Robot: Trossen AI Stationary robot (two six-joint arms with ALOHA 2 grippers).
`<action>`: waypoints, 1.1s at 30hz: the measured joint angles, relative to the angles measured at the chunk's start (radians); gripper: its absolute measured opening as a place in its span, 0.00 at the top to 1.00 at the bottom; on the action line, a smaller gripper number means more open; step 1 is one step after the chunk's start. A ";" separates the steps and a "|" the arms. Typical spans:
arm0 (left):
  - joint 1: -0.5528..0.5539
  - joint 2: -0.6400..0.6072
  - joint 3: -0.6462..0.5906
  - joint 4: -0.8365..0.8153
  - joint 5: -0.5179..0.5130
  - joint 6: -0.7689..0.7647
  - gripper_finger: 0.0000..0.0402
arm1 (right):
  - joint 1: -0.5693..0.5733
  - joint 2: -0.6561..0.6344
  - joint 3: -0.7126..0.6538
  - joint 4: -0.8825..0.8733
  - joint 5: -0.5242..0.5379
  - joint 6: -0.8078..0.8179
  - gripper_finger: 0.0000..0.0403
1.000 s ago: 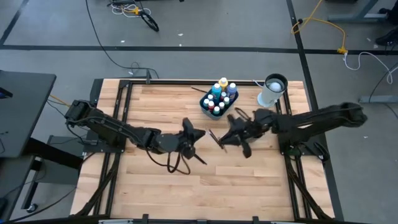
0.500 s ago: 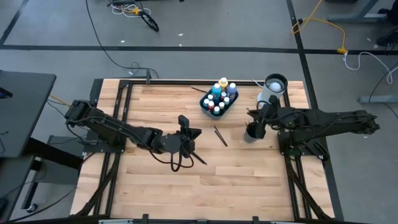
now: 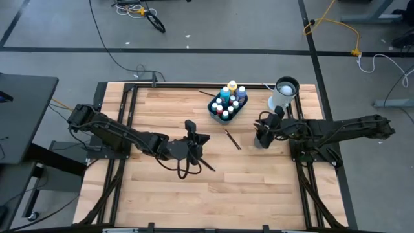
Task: Pick & Place Paint Supplies
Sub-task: Put the silver paint brush into the blue cup
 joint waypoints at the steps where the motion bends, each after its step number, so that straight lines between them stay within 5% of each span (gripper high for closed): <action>1: 0.004 0.000 0.000 0.000 0.002 -0.017 0.89 | 0.000 0.000 0.000 0.016 0.001 -0.011 0.76; 13: 0.138 0.000 0.000 -0.138 0.058 -0.324 0.86 | 0.000 0.002 0.000 0.526 -0.042 -0.341 0.59; 18: 0.297 0.000 0.000 -0.206 0.259 -0.394 0.74 | 0.000 0.014 0.000 0.593 -0.103 -0.401 0.60; 24: 0.550 0.010 0.000 -0.205 0.570 -0.309 0.61 | 0.000 0.060 0.000 0.590 -0.097 -0.406 0.61; 33: 0.861 0.210 0.023 -0.010 0.950 -0.182 0.58 | -0.001 0.160 -0.002 0.613 -0.097 -0.544 0.61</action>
